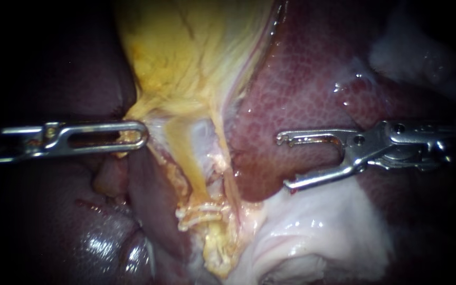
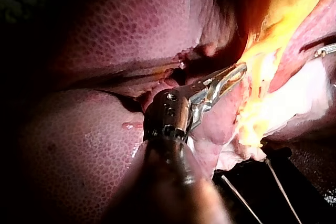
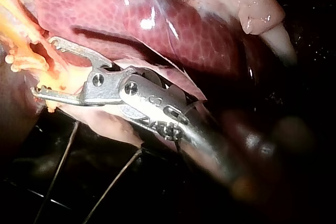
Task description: Going back second clip left tube
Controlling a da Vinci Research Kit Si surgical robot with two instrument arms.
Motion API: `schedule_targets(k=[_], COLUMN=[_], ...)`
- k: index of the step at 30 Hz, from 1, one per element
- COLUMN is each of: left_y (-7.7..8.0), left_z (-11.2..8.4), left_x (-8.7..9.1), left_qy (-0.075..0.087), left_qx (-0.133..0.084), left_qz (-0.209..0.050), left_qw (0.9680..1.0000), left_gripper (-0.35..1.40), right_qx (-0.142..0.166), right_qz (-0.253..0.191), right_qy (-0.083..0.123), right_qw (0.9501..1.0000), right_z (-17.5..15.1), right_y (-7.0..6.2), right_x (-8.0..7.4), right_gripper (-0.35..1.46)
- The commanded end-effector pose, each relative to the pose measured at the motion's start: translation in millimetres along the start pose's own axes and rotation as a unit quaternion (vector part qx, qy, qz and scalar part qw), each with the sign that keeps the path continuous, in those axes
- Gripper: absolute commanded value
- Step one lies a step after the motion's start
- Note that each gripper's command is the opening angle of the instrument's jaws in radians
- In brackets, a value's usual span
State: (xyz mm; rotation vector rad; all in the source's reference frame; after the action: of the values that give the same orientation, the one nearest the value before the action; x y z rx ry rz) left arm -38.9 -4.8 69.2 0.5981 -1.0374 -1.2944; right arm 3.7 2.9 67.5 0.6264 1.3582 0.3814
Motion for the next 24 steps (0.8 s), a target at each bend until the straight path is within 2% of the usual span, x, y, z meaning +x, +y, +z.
schedule_targets(k=[1,5,9,15,24], left_y=[0.0,0.2,0.5,1.0,1.1], left_z=[1.0,4.8,7.1,7.1,7.1], left_x=[0.5,2.1,2.6,2.5,2.5], left_qy=[0.006,0.019,0.025,0.028,0.028], left_qx=[0.000,0.001,0.001,0.003,0.003], left_qz=[0.002,0.007,0.010,0.011,0.011], left_qw=[1.0000,0.9998,0.9996,0.9995,0.9995], left_gripper=[-0.35,-0.35,-0.35,-0.35,-0.35], right_qx=[0.000,0.000,0.000,0.000,0.000], right_qz=[0.000,0.000,0.000,0.000,0.000], right_qy=[0.000,0.000,0.000,0.000,0.000], right_qw=[1.0000,1.0000,1.0000,1.0000,1.0000], right_z=[0.1,0.1,0.1,0.0,0.0], right_y=[0.0,0.0,0.0,-0.1,-0.3], right_x=[-0.1,0.0,0.0,0.0,0.2], right_gripper=[0.60,0.60,0.60,0.60,0.60])
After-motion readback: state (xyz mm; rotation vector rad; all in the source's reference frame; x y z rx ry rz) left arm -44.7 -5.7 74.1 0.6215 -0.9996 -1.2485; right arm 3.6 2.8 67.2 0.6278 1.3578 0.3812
